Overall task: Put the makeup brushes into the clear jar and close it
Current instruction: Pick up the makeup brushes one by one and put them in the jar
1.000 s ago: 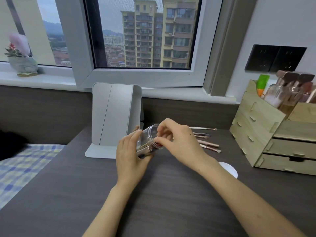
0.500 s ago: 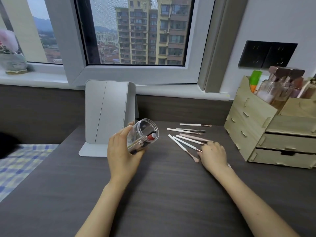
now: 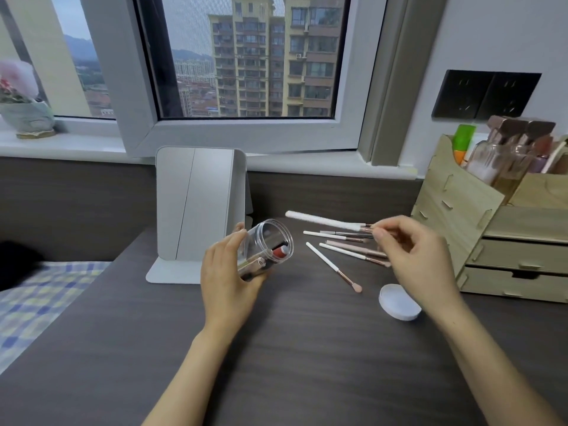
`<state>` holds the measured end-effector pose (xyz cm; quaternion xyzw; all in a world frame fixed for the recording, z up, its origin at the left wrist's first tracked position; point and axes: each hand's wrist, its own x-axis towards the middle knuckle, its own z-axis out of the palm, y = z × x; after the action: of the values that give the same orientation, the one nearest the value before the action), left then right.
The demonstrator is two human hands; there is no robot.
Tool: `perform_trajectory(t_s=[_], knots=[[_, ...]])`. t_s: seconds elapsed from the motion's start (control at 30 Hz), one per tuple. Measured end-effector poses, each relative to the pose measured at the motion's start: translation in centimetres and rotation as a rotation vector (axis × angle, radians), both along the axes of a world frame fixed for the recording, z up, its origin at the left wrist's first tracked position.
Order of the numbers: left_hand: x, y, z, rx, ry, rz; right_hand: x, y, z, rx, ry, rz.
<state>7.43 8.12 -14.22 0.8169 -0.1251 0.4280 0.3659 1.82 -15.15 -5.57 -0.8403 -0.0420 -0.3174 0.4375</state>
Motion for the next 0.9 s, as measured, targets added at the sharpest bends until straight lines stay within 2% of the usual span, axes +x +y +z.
perform_trajectory(t_s=[0.17, 0.23, 0.47, 0.53, 0.6, 0.63, 0.67, 0.73, 0.8, 0.87, 0.9], knots=[[0.1, 0.0, -0.4, 0.090, -0.020, -0.051, 0.2, 3.0, 0.1, -0.397, -0.167, 0.004], [0.0, -0.2, -0.5, 0.140, -0.047, -0.095, 1.1, 4.3, -0.8, -0.484, -0.210, 0.008], [-0.1, -0.4, -0.5, 0.188, -0.056, -0.148, 3.0, 6.1, -3.1, -0.502, -0.167, 0.007], [-0.1, -0.3, -0.6, 0.171, -0.037, -0.130, 3.2, 5.4, -3.6, -0.469, -0.142, 0.103], [0.0, -0.2, -0.6, 0.152, -0.012, -0.103, 3.3, 4.3, -3.7, -0.270, -0.060, 0.172], [0.2, -0.1, -0.6, 0.140, -0.003, -0.087, 3.6, 3.6, -4.0, -0.189, -0.025, 0.111], [0.3, -0.1, -0.7, 0.126, 0.004, -0.071, 4.1, 2.6, -4.6, -0.211, 0.013, -0.010], [0.5, 0.0, -0.7, 0.090, 0.015, -0.043, 5.1, 0.8, -6.0, -0.502, 0.175, -0.238], [0.5, 0.1, -0.6, 0.064, 0.014, -0.015, 5.3, 0.1, -7.5, -0.776, 0.398, -0.304], [0.6, 0.0, -0.5, 0.058, 0.015, 0.001, 5.2, 0.0, -8.4, -0.882, 0.553, -0.295], [0.6, 0.0, -0.5, 0.056, 0.015, 0.003, 5.2, 0.1, -8.6, -0.908, 0.559, -0.296]])
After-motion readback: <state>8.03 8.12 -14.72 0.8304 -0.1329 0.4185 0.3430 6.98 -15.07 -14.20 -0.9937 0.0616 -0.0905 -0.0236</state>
